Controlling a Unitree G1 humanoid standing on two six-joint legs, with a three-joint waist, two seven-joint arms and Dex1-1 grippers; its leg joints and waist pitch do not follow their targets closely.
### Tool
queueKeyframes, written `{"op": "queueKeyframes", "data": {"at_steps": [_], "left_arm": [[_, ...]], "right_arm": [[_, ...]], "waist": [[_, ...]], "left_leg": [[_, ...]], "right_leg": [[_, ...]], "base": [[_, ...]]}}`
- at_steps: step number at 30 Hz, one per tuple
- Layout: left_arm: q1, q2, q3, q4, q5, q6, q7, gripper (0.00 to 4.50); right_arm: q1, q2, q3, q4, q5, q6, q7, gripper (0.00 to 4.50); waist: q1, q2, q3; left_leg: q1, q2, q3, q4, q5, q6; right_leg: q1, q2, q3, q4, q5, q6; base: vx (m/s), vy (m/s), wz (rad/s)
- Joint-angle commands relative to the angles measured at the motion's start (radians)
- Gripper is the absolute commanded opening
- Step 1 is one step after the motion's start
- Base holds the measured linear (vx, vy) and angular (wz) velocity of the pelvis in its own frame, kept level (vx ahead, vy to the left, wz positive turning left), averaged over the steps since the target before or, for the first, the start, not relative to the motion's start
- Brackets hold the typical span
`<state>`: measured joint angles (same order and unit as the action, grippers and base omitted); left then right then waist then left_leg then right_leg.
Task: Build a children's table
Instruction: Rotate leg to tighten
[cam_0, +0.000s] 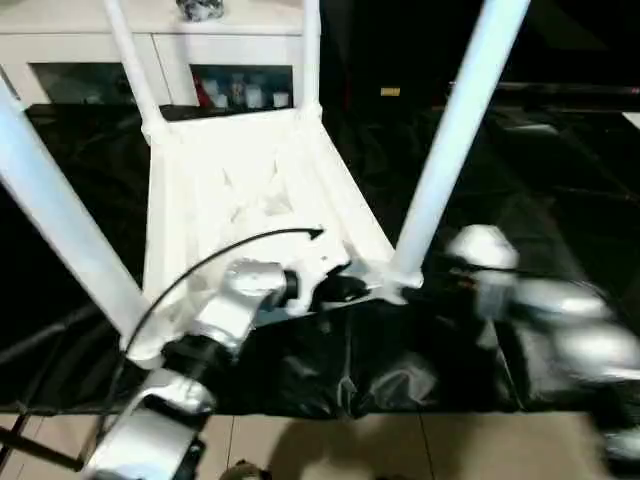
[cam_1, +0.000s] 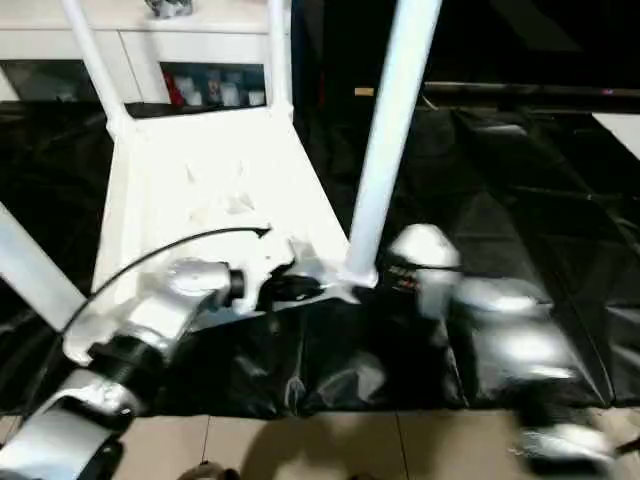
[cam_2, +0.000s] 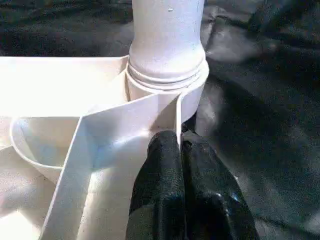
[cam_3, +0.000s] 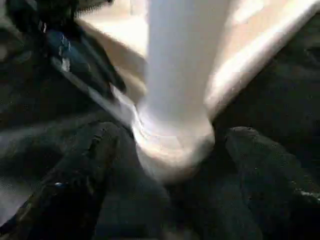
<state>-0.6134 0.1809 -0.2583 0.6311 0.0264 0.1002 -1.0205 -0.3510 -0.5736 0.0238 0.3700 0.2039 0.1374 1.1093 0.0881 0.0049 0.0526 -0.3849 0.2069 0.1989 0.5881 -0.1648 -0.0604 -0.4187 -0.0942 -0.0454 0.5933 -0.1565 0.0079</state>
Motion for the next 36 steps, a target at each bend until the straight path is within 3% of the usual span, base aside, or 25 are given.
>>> {"op": "queueKeyframes", "data": {"at_steps": [1, 7, 9, 14, 15, 19, 24, 29, 36], "left_arm": [[0.006, -0.004, 0.008, -0.055, -0.056, -0.052, -0.067, 0.00], [0.038, 0.038, -0.015, -0.103, -0.075, -0.055, -0.177, 0.00], [0.041, 0.048, -0.019, -0.105, -0.080, -0.062, -0.189, 0.00], [0.033, 0.053, -0.013, -0.093, -0.070, -0.073, -0.177, 0.00], [0.029, 0.048, -0.009, -0.085, -0.063, -0.077, -0.161, 0.00], [0.025, 0.045, -0.008, -0.080, -0.057, -0.076, -0.147, 0.00], [0.013, 0.038, -0.013, -0.059, -0.036, -0.082, -0.111, 0.00], [0.005, 0.039, -0.023, -0.044, -0.022, -0.097, -0.099, 0.00], [0.011, 0.044, -0.030, -0.046, -0.014, -0.084, -0.094, 0.00]], "right_arm": [[0.003, -0.016, -0.017, -0.030, 0.018, 0.017, 0.018, 3.86], [0.011, -0.044, -0.056, -0.037, 0.024, 0.037, -0.032, 3.86], [0.016, -0.035, -0.062, -0.056, 0.043, 0.053, -0.039, 3.86], [0.058, -0.002, -0.008, -0.170, 0.095, 0.125, 0.037, 3.86], [0.055, 0.007, 0.004, -0.177, 0.102, 0.140, 0.046, 4.15], [0.036, 0.017, 0.031, -0.175, 0.108, 0.168, 0.046, 4.35], [0.003, 0.051, 0.071, -0.132, 0.011, 0.081, -0.017, 4.35], [-0.042, 0.086, 0.126, -0.046, -0.085, 0.033, -0.111, 4.35], [-0.075, 0.131, 0.139, -0.006, -0.077, 0.038, -0.115, 4.35]], "waist": [[-0.001, -0.031, -0.065], [0.003, -0.023, -0.065], [0.003, -0.023, -0.065], [0.005, -0.026, -0.065], [0.005, -0.026, -0.065], [0.003, -0.026, -0.063], [-0.003, -0.027, -0.064], [-0.004, -0.024, -0.066], [-0.004, -0.023, -0.067]], "left_leg": [[0.010, 0.015, -0.008, -0.064, -0.253, 0.081], [0.022, 0.021, -0.007, -0.065, -0.269, 0.066], [0.018, 0.020, -0.008, -0.067, -0.268, 0.060], [0.015, 0.020, -0.009, -0.068, -0.270, 0.066], [0.016, 0.022, -0.009, -0.068, -0.272, 0.066], [0.019, 0.021, -0.010, -0.069, -0.288, 0.048], [0.015, 0.017, -0.010, -0.068, -0.279, 0.036], [0.017, 0.017, -0.009, -0.067, -0.261, 0.033], [0.016, 0.019, -0.009, -0.067, -0.258, 0.044]], "right_leg": [[0.050, -0.038, 0.021, -0.081, -0.377, -0.163], [0.038, -0.038, 0.023, -0.086, -0.412, -0.160], [0.042, -0.037, 0.022, -0.082, -0.395, -0.164], [0.045, -0.038, 0.022, -0.079, -0.377, -0.156], [0.043, -0.038, 0.022, -0.081, -0.387, -0.155], [0.038, -0.041, 0.023, -0.087, -0.435, -0.146], [0.038, -0.042, 0.024, -0.087, -0.444, -0.131], [0.038, -0.039, 0.024, -0.080, -0.385, -0.150], [0.043, -0.038, 0.025, -0.073, -0.339, -0.171]], "base": [[0.000, 0.000, 0.00], [0.000, 0.000, 0.00], [0.000, 0.000, 0.00], [0.000, 0.000, 0.00], [0.000, 0.000, 0.00], [0.000, 0.000, 0.00], [0.000, 0.000, 0.00], [0.000, 0.000, 0.00], [0.000, 0.000, 0.00]]}}
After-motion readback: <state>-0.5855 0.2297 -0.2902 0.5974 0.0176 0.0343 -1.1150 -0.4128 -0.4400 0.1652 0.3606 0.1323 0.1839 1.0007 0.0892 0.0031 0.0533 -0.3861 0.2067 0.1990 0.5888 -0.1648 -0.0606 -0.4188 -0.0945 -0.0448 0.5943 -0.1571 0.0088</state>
